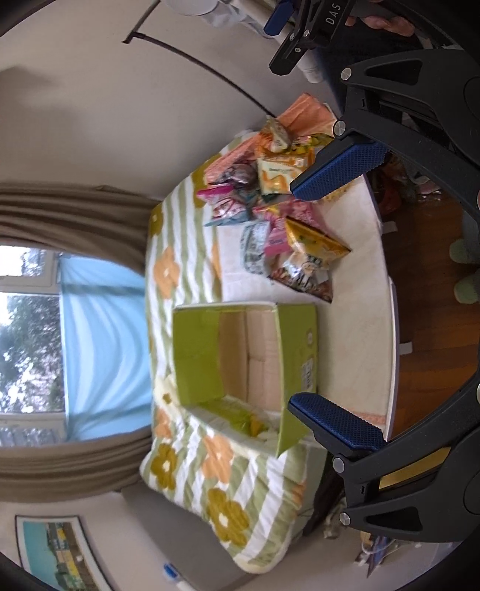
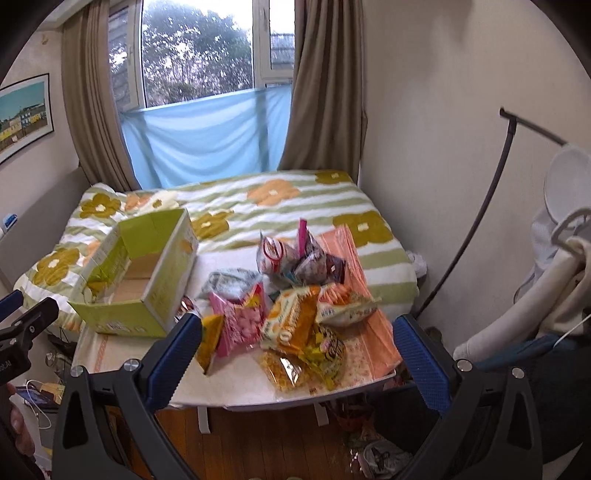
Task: Organize snacks
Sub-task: 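Grasp a yellow chip bag with the left tool while the right grasps an orange cheese-stick bag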
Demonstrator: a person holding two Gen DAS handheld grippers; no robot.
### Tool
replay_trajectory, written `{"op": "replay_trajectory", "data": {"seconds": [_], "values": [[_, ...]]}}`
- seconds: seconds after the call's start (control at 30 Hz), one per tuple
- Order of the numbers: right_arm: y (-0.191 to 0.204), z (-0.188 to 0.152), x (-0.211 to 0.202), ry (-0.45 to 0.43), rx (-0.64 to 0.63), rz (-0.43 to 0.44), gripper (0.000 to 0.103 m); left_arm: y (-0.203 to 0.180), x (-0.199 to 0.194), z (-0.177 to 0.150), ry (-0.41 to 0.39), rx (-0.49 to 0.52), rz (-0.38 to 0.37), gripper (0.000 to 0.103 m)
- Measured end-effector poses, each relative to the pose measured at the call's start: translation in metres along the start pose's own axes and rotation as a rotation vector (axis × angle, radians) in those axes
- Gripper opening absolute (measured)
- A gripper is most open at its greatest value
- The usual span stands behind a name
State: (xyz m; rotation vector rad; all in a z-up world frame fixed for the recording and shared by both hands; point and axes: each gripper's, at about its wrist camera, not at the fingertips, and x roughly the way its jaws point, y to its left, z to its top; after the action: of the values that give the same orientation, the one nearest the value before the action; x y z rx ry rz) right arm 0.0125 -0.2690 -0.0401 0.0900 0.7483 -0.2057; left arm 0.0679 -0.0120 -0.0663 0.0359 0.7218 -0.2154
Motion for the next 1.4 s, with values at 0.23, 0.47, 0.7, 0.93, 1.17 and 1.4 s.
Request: {"op": "replay_trajectory", "data": {"seconds": [0.23, 0.47, 0.7, 0.93, 1.17, 1.4], "values": [[-0.018, -0.02, 0.058, 0.114, 0.016, 0.078, 0.103, -0.025, 0.076, -0.023, 0.105, 0.011, -0.025, 0.103], [-0.017, -0.026, 0.132, 0.19, -0.047, 0.202, 0.103, -0.052, 0.152, -0.039, 0.216, 0.025, 0.004, 0.103], [-0.015, -0.029, 0.199, 0.282, -0.059, 0.291, 0.103, -0.063, 0.21, -0.049, 0.29, -0.005, 0.033, 0.103], [-0.013, -0.026, 0.231, 0.31, -0.072, 0.335, 0.103, -0.072, 0.251, -0.054, 0.35, -0.005, 0.082, 0.103], [-0.013, -0.028, 0.252, 0.37, -0.057, 0.361, 0.093, -0.066, 0.259, -0.054, 0.349, -0.032, 0.101, 0.097], [-0.012, -0.031, 0.255, 0.382, -0.073, 0.366, 0.086, -0.065, 0.256, -0.056, 0.343, -0.024, 0.107, 0.068]]}}
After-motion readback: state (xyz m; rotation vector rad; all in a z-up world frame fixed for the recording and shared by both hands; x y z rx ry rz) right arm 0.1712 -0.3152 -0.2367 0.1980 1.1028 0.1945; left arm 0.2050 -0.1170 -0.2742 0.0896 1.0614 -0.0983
